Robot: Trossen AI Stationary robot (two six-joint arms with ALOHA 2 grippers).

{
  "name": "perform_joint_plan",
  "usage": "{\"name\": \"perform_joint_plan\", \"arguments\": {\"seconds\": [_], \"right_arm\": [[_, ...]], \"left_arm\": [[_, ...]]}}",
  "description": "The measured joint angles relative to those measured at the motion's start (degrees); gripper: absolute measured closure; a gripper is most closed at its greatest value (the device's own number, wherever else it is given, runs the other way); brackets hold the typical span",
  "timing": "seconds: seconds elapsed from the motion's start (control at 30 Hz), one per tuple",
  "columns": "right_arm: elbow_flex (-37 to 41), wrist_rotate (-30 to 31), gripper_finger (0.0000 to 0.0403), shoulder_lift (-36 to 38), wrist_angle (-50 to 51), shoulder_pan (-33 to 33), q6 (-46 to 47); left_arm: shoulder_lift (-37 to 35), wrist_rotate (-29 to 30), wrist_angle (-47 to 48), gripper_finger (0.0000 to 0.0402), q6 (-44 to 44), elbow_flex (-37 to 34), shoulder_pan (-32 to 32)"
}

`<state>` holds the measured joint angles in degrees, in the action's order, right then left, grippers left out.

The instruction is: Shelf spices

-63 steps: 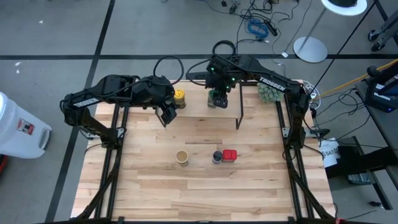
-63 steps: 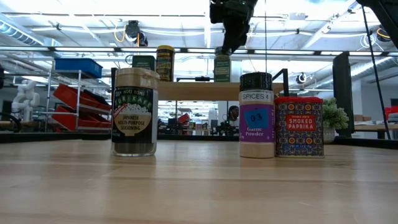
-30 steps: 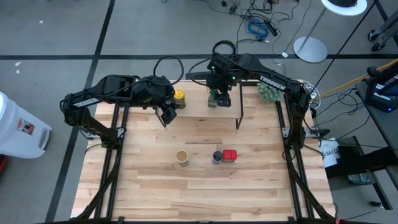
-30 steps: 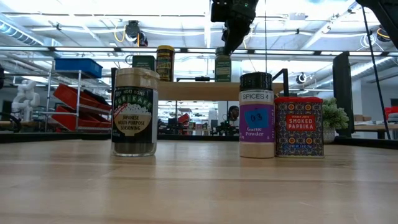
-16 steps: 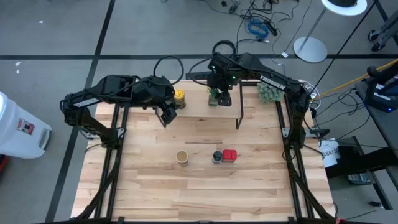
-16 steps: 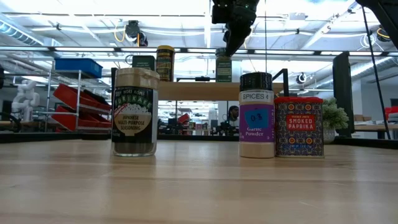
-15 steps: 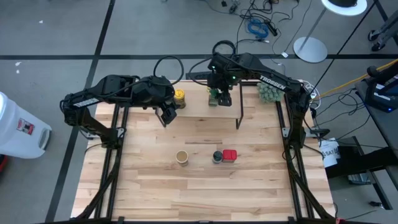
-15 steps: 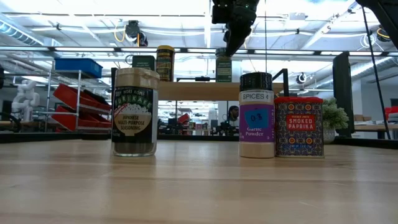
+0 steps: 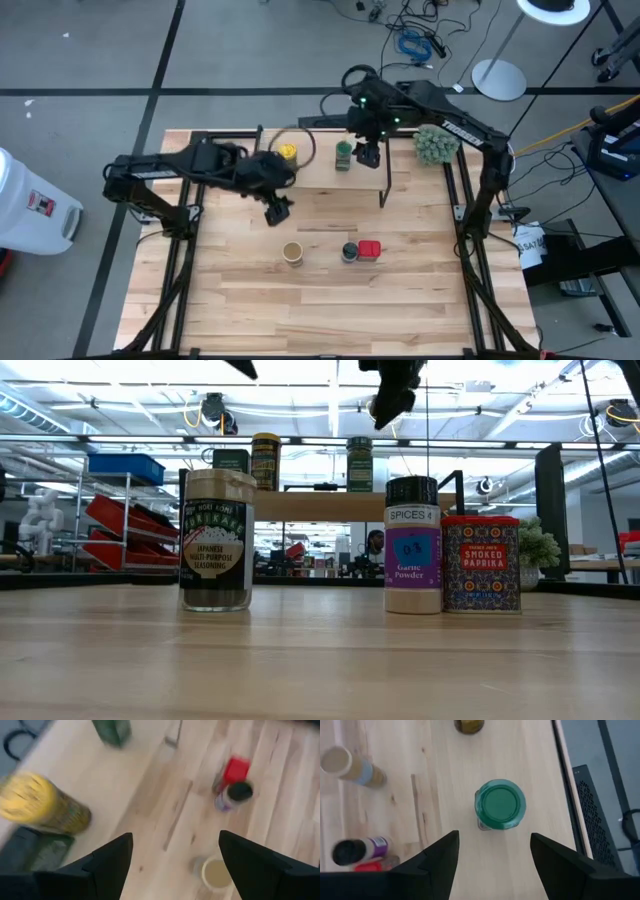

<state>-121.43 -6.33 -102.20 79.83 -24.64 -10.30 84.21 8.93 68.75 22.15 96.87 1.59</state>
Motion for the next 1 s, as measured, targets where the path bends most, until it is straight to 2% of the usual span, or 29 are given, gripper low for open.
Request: {"name": "perform_joint_plan", "arguments": {"seconds": [0.1, 0.23, 0.33, 0.5, 0.67, 0.8, 1.0], "right_arm": [[0.0, 0.0, 0.017, 1.2, 0.0, 0.0, 3.4], [0.0, -0.8, 0.017, 2.7, 0.0, 0.5, 6.1], [0.0, -1.5, 0.0169, 3.6, 0.1, 1.4, 7.8], [0.0, -1.5, 0.0169, 5.1, 1.0, 3.7, 9.7], [0.0, -1.5, 0.0169, 5.6, 1.8, 6.1, 11.5], [0.0, -1.3, 0.0169, 5.6, 2.1, 7.7, 12.9], [0.0, -0.6, 0.0169, 5.6, 1.5, 9.6, 17.6]], "left_arm": [[0.0, -0.6, -1.3, 0.0098, 1.6, -3.8, 1.3], [0.0, -7.5, -4.8, 0.0085, 2.9, -9.2, 3.1], [0.0, -9.8, -6.9, 0.0062, 4.7, -12.0, 4.9], [0.0, -8.8, -10.0, 0.0031, 5.8, -13.6, 7.3], [0.0, -9.2, -14.9, 0.0027, 5.6, -16.0, 9.8], [0.0, -9.1, -15.0, 0.0027, 5.6, -19.4, 11.5], [0.3, -4.0, -17.6, 0.0027, 2.6, -23.3, 13.1]]}}
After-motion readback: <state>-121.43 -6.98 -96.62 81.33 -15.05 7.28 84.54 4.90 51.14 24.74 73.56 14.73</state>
